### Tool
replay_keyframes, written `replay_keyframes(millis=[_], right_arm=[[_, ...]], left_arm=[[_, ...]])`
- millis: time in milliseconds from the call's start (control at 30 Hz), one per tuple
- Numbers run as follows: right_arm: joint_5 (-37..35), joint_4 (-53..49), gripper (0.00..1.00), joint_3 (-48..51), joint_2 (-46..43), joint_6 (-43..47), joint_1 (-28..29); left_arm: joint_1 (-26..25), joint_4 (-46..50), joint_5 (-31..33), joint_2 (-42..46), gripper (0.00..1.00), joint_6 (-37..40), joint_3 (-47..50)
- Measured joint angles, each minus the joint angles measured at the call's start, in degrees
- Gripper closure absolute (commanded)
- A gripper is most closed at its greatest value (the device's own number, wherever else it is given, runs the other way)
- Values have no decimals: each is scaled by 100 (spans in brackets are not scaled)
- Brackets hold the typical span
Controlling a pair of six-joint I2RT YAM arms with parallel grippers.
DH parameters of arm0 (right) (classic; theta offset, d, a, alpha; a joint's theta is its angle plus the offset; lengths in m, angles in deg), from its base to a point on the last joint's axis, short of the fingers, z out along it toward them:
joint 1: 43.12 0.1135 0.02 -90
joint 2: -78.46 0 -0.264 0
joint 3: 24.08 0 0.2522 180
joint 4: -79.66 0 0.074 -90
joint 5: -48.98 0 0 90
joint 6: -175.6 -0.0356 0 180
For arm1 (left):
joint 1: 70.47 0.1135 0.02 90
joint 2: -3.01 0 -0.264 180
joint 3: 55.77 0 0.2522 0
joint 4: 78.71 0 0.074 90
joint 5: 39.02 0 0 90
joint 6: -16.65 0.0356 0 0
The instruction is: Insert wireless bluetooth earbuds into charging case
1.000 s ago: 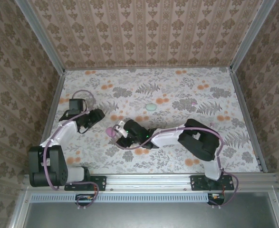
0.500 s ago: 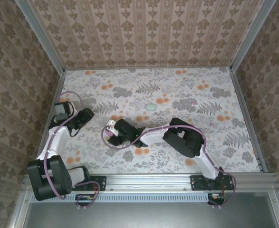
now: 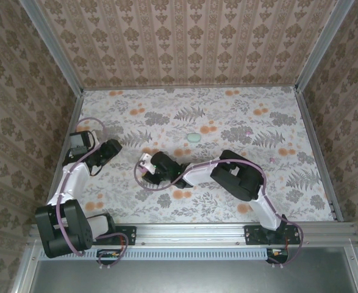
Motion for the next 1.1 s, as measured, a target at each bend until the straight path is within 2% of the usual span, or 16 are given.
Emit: replay_keyframes(millis=[133, 233, 367, 467, 600, 867, 1100], right_arm=[[271, 70, 67, 697, -708, 48, -223], [649, 133, 67, 1290, -1613, 114, -514], [1552, 105, 68, 1882, -3018, 216, -1259], [2216, -195, 70, 2013, -3880, 590, -1838], [2715, -758, 70, 2022, -4680, 1128, -2164], [2844, -1169, 70, 2070, -5254, 1768, -2426], [2669, -1165, 69, 2092, -5322, 1950, -2428]], left_arm=[[-223, -190, -229, 0, 40, 2, -11], [-605, -393, -457, 0, 38, -2, -122], [-1231, -785, -868, -13, 33, 11, -531], [-1683, -1185, -1246, -98, 31, 13, -920], [-2194, -1617, -1902, -382, 29, 13, -1397], [-3084, -1641, -2953, -935, 29, 17, -2140], [-3523, -1561, -3320, -1110, 33, -11, -2236]])
